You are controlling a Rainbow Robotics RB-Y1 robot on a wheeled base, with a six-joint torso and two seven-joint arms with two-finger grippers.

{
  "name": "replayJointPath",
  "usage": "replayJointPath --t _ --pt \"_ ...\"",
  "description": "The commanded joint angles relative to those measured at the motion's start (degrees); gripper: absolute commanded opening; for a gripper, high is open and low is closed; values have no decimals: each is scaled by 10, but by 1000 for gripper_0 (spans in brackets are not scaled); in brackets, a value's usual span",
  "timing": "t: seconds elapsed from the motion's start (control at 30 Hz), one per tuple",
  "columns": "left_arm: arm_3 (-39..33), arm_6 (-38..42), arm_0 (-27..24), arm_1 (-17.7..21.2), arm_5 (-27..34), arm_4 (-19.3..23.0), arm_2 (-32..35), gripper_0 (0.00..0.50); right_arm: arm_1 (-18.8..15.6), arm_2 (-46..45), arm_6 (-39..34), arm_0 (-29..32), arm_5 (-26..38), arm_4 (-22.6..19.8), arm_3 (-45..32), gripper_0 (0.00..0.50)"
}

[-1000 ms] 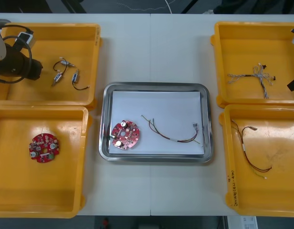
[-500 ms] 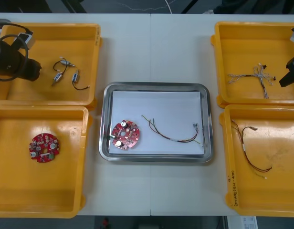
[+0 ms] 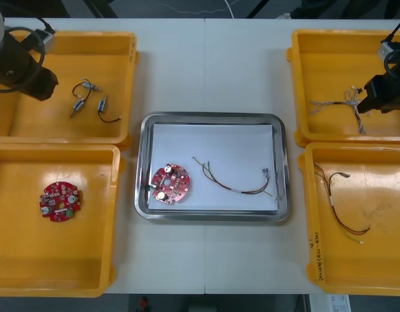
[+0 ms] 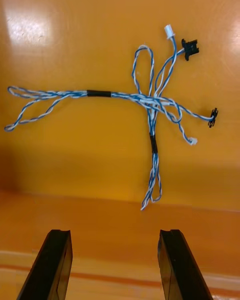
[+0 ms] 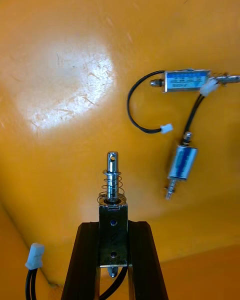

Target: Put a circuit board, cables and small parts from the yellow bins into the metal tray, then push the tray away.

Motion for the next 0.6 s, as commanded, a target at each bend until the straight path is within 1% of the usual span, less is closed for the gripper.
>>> replayJointPath --t 0.03,0.2,0.3,0.4,0.43,0.5,0.53,0.6 --pt "-83 164 2 22 69 -24 17 1 8 4 12 -36 -30 11 28 500" --pt "-147 221 2 0 133 -41 30 1 9 17 20 -37 -65 13 56 500" --pt "-189 259 2 -22 177 -59 40 1 9 33 21 -38 -94 14 71 500" --pt "-240 303 2 -57 225 -88 46 0 9 34 25 -48 -114 14 102 500" --pt "-249 310 2 -63 233 -92 46 1 9 34 26 -51 -116 14 108 500" --pt "-278 344 2 -90 260 -105 50 1 9 34 30 -60 -122 15 132 500" --pt "-286 352 2 -98 260 -110 51 1 9 34 32 -61 -124 15 136 500" --pt "-315 375 2 -128 260 -125 52 2 9 34 37 -62 -140 15 150 500"
